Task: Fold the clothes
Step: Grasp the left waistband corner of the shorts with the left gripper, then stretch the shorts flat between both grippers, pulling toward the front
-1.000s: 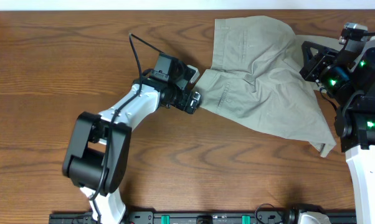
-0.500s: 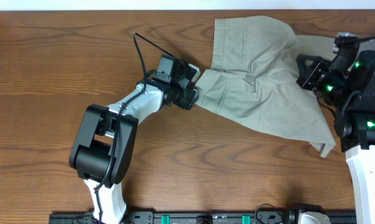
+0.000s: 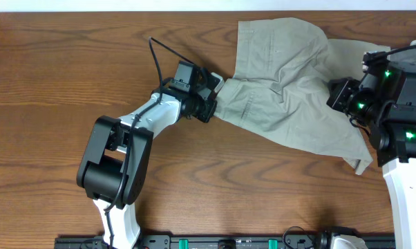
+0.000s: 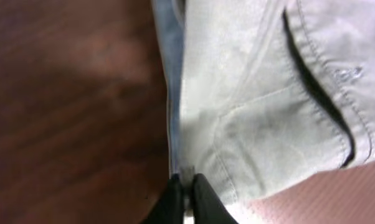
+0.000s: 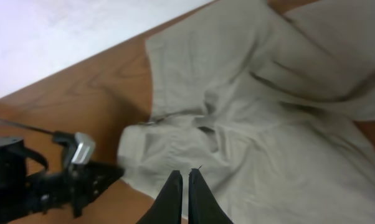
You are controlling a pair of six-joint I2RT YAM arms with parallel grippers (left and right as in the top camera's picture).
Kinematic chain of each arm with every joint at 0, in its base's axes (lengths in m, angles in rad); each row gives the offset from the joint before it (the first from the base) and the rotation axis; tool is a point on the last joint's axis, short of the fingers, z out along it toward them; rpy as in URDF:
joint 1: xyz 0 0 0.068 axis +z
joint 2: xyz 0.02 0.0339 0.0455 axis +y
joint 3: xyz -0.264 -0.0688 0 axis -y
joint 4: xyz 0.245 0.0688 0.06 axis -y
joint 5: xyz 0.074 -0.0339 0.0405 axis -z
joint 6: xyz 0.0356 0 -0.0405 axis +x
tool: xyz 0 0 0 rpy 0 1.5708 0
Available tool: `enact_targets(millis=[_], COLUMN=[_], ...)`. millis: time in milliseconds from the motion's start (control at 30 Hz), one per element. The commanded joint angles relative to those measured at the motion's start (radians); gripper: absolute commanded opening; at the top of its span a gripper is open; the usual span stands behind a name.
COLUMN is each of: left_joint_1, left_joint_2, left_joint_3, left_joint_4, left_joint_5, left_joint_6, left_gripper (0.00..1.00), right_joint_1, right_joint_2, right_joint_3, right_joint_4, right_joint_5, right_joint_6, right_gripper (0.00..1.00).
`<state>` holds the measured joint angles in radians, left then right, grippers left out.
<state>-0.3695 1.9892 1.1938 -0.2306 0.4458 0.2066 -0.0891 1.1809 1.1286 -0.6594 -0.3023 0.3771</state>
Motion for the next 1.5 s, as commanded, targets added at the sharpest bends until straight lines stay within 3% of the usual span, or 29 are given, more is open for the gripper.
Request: enact_targets(millis=[0,333,467,733,933,1033,1100,1133,1167,1267,1333,1467], left_joint_1=[0.014,0.146,0.205,0.258,0.258,0.258,0.258,0.258,0.258,0.265,0.274,0.312], left_joint_2=[-0.024,-0.316,-0.436,-0.485,-0.486,-0.486,-0.486,-0.486,-0.486,-0.486,-0.486,-0.486], left_joint_3=[0.035,0.037,0.037,0.037,0.037,0.037,0.037,0.037,0.037,0.037,0.037,0.037], left_joint_4=[-0.079,-0.381,-0.421,-0.481,-0.512,-0.518,-0.517,-0.517,-0.519,-0.534,-0.549,-0.58], left_joint_5=[0.01,-0.278,-0.334,-0.411,-0.527,-0.545,-0.544,-0.545,-0.545,-0.55,-0.576,-0.596], left_joint_6=[-0.001,-0.078,-0.123,-0.162,-0.213,-0.217,-0.22,-0.221,-0.225,-0.243,-0.275,-0.348], left_gripper=[0.06,0.06,0.06,0.06,0.06,0.06,0.06,0.06,0.06,0.06,0.06,0.06], right_joint_1=[0.012,0.008,0.008,0.013,0.015,0.019,0.019,0.019,0.019,0.019,0.018,0.018], right_joint_2=[0.02,0.236,0.304,0.37,0.38,0.382,0.383,0.383,0.383,0.383,0.383,0.383], right_joint_3=[0.002,-0.037,-0.037,-0.045,-0.112,-0.203,-0.269,-0.299,-0.323,-0.382,-0.397,-0.395], right_joint_4=[-0.024,-0.174,-0.182,-0.269,-0.304,-0.251,-0.175,-0.132,-0.094,0.024,0.083,0.271], right_joint_5=[0.084,0.128,0.066,0.055,0.043,0.043,0.043,0.043,0.043,0.043,0.043,0.043], right_joint_6=[-0.019,-0.019,-0.084,-0.1,-0.131,-0.121,-0.106,-0.09,-0.07,-0.011,0.004,0.004], right_gripper=[0.06,0.06,0.16,0.2,0.36,0.7,0.77,0.76,0.66,0.18,0.1,0.09])
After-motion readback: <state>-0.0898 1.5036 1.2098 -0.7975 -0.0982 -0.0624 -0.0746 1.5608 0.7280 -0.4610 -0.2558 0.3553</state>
